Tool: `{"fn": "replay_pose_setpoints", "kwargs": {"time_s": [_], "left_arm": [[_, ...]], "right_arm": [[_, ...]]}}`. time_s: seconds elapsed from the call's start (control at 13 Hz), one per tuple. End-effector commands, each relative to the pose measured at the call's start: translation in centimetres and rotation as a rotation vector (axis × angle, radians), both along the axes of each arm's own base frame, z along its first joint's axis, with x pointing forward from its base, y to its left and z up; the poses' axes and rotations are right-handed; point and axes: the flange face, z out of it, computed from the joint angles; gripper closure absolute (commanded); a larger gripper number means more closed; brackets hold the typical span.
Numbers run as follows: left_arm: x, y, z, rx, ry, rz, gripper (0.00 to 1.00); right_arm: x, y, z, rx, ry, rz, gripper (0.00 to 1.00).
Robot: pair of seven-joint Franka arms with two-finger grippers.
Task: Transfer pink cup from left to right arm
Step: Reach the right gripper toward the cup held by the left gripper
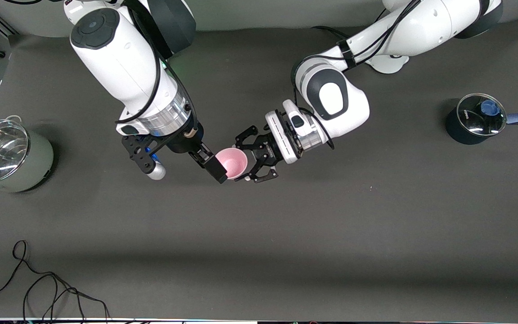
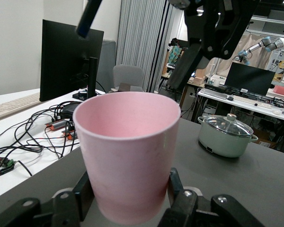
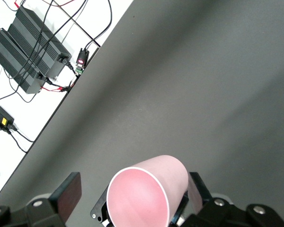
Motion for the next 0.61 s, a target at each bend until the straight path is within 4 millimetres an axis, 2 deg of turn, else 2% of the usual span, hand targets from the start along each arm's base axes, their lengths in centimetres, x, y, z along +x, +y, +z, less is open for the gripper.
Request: {"fn": "replay_pose_setpoints", "kwargs": {"time_s": [0.0,0.15,0.31,0.54], "left_arm": [[0.2,-0.1,0.7,0.006,-0.005,0.023,1.00],[0.3,-0.6,0.7,0.005,-0.009,0.023,1.00],[0.2,-1.0,0.5,0.010,-0.012,0.021,1.00],[0.2,-1.2,0.4,0.013,-0.013,0.020,1.00]], "right_arm": [[-0.6,0.1,-0.3,-0.034,0.068,-0.026,0.00],[-1.3,0.2,-1.2,-0.044,0.147,-0.036,0.00],[-2.4,1.5,-1.5,-0.029,0.193,-0.040,0.00],[-2.3,1.8,-2.0,-0.024,0.207,-0.069,0.00]]}}
